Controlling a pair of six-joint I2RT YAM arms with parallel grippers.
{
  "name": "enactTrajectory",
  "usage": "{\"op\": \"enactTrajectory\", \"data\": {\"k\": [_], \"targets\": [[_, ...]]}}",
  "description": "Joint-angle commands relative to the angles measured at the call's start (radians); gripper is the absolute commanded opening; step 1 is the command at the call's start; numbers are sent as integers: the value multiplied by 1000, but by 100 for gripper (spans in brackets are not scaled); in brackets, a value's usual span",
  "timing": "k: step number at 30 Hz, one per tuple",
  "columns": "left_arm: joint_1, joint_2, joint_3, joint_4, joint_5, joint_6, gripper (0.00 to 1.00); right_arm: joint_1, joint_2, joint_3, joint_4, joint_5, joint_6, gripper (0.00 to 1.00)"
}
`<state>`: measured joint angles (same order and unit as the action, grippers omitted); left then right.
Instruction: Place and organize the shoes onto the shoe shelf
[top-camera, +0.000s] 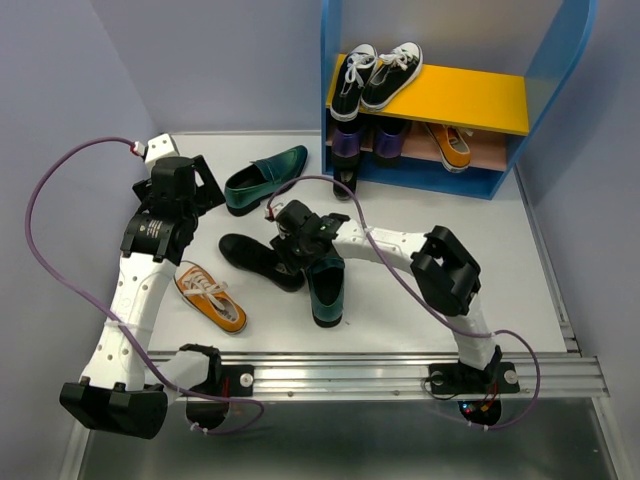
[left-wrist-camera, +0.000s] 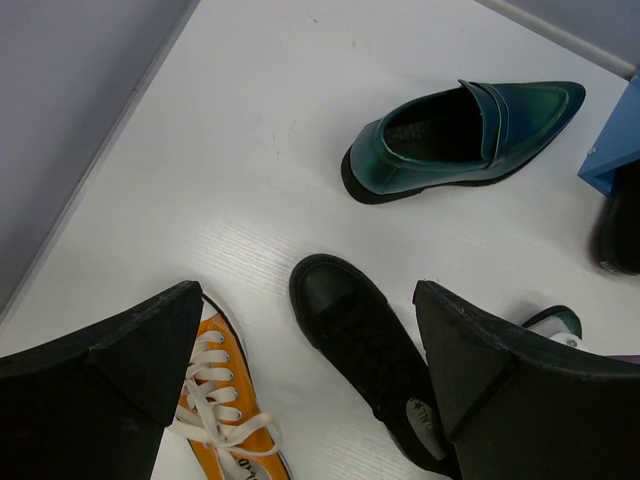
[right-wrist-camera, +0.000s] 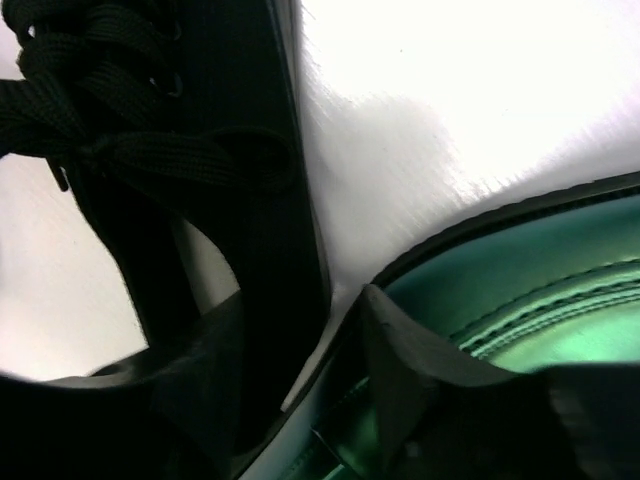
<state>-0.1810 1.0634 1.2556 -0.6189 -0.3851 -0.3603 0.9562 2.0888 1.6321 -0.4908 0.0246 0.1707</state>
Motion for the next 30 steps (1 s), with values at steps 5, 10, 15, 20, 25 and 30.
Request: {"op": "enactTrajectory", "data": {"k": [5, 10, 15, 20, 25, 30], "targets": [[5, -20, -13, 22, -3, 0, 99, 24, 5, 44, 32, -54, 1, 2], [6, -26, -21, 21, 2, -3, 99, 24, -81, 78, 63, 43, 35, 1], [6, -31, -21, 21, 8, -8, 99, -31, -197, 98, 115, 127, 96, 1], [6, -31, -22, 24, 32, -5, 99, -149, -369, -52, 227, 71, 199, 1], [5, -16, -47, 39, 57, -5, 99, -218, -510, -164, 235, 161, 220, 1], [5, 3, -91, 36, 107, -5, 99, -278, -631, -291, 149, 262, 259, 1]]}}
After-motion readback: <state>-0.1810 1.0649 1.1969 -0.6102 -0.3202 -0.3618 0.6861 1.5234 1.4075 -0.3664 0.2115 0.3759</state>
